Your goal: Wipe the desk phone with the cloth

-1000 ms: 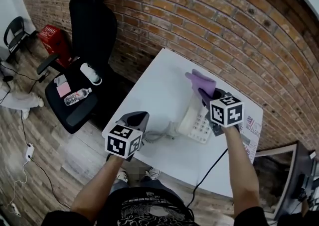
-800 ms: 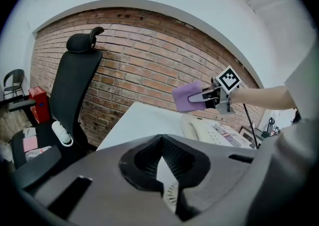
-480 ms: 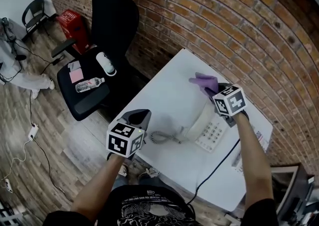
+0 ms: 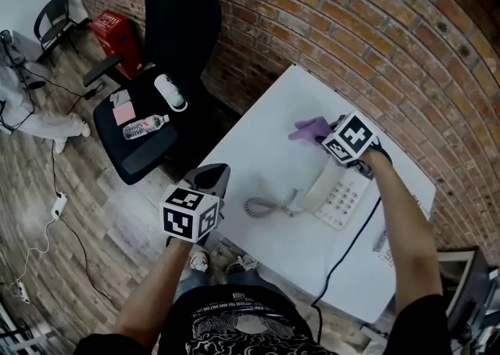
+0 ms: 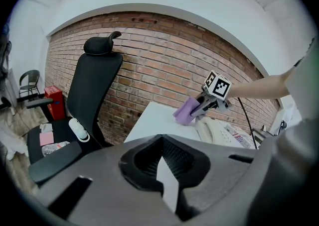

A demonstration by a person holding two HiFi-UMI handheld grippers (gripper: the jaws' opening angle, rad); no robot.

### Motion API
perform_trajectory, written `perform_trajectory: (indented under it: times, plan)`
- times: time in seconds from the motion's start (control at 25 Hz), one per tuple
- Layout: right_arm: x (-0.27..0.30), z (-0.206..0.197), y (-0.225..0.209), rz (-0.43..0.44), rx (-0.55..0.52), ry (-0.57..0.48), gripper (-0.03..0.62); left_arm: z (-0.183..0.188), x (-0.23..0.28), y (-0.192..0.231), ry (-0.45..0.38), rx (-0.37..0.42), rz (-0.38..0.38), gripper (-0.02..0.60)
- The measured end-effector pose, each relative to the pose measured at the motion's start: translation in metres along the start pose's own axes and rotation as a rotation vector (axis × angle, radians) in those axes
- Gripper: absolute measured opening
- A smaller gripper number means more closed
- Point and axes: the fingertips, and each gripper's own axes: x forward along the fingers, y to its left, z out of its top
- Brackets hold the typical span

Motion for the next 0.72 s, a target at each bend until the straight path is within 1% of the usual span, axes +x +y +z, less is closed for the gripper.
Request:
perform_trajectory:
  times: [0.28,0.4,0.72]
  plan:
    - [0.006,-0.002,0.027,0.056,-0.045,0.076,0.044,-0.004,-0.008,0.009,0.016,0.004,-0.01,0.005]
    - [0.009,0.0,0.039,0.052,-0.052,0.083,0.044,-0.006,-0.014,0.014,0.018,0.01,-0.018,0.005]
    - [0.008,0.001,0.075,0.067,-0.023,0.088,0.044,-0.004,-0.025,0.017,0.012,0.03,-0.066,0.005]
